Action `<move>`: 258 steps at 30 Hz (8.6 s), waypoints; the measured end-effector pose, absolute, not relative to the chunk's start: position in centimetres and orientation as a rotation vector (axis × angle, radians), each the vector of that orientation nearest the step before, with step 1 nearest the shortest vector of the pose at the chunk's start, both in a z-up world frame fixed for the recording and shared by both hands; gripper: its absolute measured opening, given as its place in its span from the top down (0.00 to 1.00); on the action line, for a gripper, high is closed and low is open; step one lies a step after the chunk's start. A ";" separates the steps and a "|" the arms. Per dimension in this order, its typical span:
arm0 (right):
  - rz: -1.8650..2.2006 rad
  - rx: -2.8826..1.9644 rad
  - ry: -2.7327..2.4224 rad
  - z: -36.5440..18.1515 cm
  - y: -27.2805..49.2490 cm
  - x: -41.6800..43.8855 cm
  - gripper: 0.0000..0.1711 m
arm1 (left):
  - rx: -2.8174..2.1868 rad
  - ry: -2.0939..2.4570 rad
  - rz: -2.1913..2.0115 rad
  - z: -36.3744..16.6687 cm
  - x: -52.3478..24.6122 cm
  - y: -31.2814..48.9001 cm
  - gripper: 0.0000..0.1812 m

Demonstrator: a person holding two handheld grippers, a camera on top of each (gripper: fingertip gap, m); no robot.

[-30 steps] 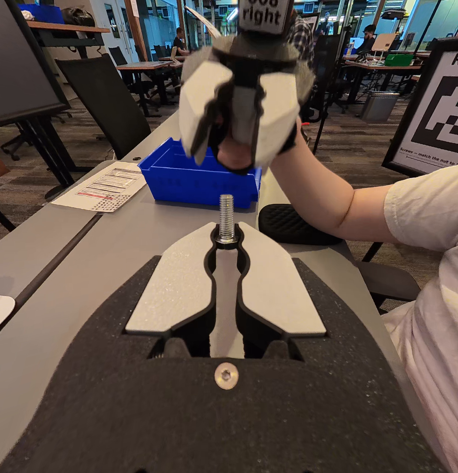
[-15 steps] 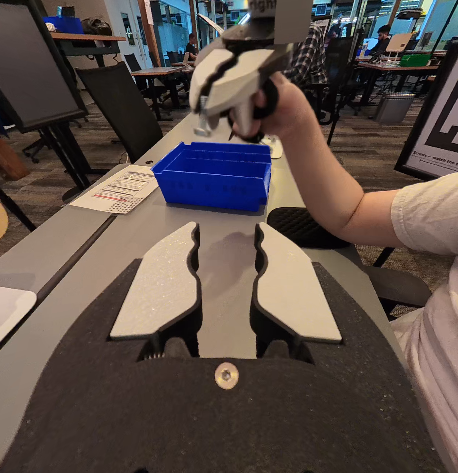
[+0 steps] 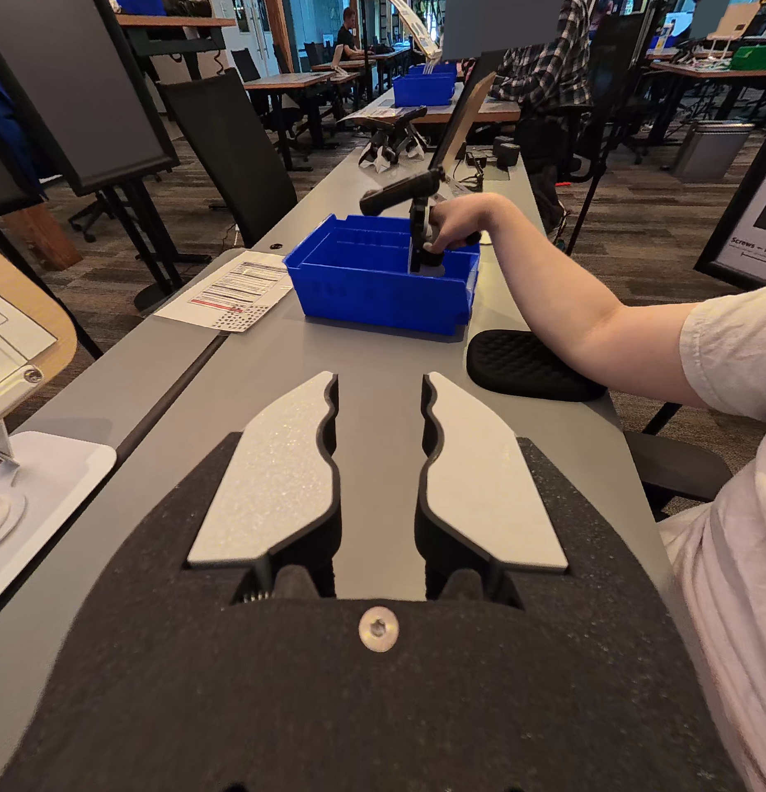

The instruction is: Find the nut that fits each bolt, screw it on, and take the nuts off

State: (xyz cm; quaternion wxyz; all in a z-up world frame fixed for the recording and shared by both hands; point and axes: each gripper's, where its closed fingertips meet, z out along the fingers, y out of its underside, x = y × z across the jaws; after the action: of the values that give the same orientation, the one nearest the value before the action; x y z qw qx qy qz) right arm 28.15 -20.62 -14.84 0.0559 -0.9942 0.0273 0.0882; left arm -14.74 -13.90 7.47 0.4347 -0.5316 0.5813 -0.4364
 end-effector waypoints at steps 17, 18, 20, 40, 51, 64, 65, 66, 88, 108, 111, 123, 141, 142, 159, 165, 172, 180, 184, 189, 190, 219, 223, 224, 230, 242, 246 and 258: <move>-0.207 -2.423 -0.068 -0.8 -15.7 28.0 0.84 | -1.869 1.009 -0.144 9.1 -36.8 -2.4 0.81; -0.217 -2.385 -0.082 0.1 -15.4 27.6 0.84 | -1.930 0.963 -0.090 8.5 -39.1 -1.8 0.81; -0.236 -2.311 -0.113 1.9 -14.9 26.5 0.85 | -2.016 0.854 0.008 7.8 -43.3 -0.5 0.82; -0.273 -2.071 -0.609 7.8 -12.3 11.4 0.85 | -2.744 0.407 0.017 -8.8 -56.3 5.0 0.88; -0.316 -2.151 -0.649 5.8 -11.9 12.0 0.85 | -2.982 0.102 -0.166 -13.6 -56.9 3.8 0.82; -0.336 -2.163 -0.660 5.7 -12.1 12.3 0.85 | -3.052 0.072 -0.120 -15.0 -56.6 4.0 0.94; -0.337 -2.165 -0.662 5.6 -12.1 12.3 0.85 | -3.042 0.084 -0.070 -14.9 -56.9 4.2 0.96; -0.336 -2.168 -0.665 5.5 -12.1 12.3 0.85 | -3.027 0.087 -0.025 -14.7 -57.2 4.4 0.96; -0.047 -1.993 -0.807 6.4 -10.6 6.1 0.87 | -2.299 0.890 -0.217 0.2 -37.3 3.0 0.96; 1.055 -1.364 -1.061 8.9 -14.3 -15.5 0.89 | -1.273 1.494 -1.257 7.0 -14.7 -15.0 0.96; 1.079 -1.363 -1.078 8.7 -14.5 -15.9 0.92 | -1.271 1.506 -1.255 6.9 -14.9 -15.1 0.96; 1.185 -1.368 -1.049 8.9 -14.8 -16.1 0.96 | -1.245 1.510 -1.273 7.2 -14.9 -15.6 0.92; 1.033 -1.271 -1.130 9.4 -15.7 -16.3 0.96 | -1.245 1.517 -1.384 6.2 -14.1 -16.7 0.87; 1.021 -1.264 -1.136 9.5 -15.7 -16.3 0.96 | -1.242 1.517 -1.390 6.2 -14.1 -16.8 0.88; 0.971 -1.260 -1.119 9.5 -15.2 -16.3 0.91 | -1.257 1.501 -1.313 5.6 -13.5 -16.3 0.93; 0.837 -1.357 -1.006 9.8 -13.6 -15.6 0.79 | -1.313 1.421 -1.202 5.6 -13.2 -14.9 0.93; 0.881 -1.374 -1.049 9.3 -14.1 -16.0 0.81 | -1.268 1.417 -1.232 6.4 -13.3 -15.8 0.93; 1.051 -1.308 -1.035 10.5 -15.2 -16.0 0.84 | -1.255 1.423 -1.259 6.9 -13.5 -16.1 0.93; 0.986 -1.331 -1.047 9.9 -14.8 -16.0 0.83 | -1.244 1.430 -1.273 7.0 -13.5 -16.5 0.93; 1.086 -1.309 -0.983 11.0 -14.7 -14.5 0.86 | -1.247 1.421 -1.292 7.3 -13.7 -16.5 0.93; 1.102 -1.293 -1.001 11.2 -15.2 -15.0 0.86 | -1.250 1.424 -1.290 7.3 -13.7 -16.5 0.93; 0.929 -1.369 -1.182 9.1 -16.4 -17.2 0.92 | -1.255 1.513 -1.192 6.1 -13.2 -17.4 0.94; 0.945 -1.358 -1.174 9.2 -16.4 -17.1 0.92 | -1.250 1.506 -1.205 6.2 -13.2 -17.3 0.94; 0.946 -1.356 -1.173 9.2 -16.4 -17.1 0.92 | -1.248 1.504 -1.205 6.2 -13.3 -17.3 0.94; 0.965 -1.340 -1.160 9.4 -16.4 -17.2 0.92 | -1.240 1.494 -1.220 6.4 -13.3 -17.4 0.94; 0.982 -1.338 -1.155 9.3 -16.4 -17.4 0.92 | -1.239 1.485 -1.213 6.4 -13.1 -17.3 0.94; 0.984 -1.333 -1.153 9.4 -16.4 -17.4 0.92 | -1.233 1.486 -1.208 6.4 -13.2 -17.3 0.94; 0.986 -1.330 -1.145 9.5 -16.3 -17.2 0.92 | -1.231 1.479 -1.195 6.4 -13.1 -17.1 0.95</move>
State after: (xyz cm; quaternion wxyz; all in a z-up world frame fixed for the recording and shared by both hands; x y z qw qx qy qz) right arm -17.19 -16.27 9.51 0.5349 -0.5582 -0.4806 0.4138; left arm -13.14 -17.15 6.43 0.4243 -0.4923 0.5913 -0.4775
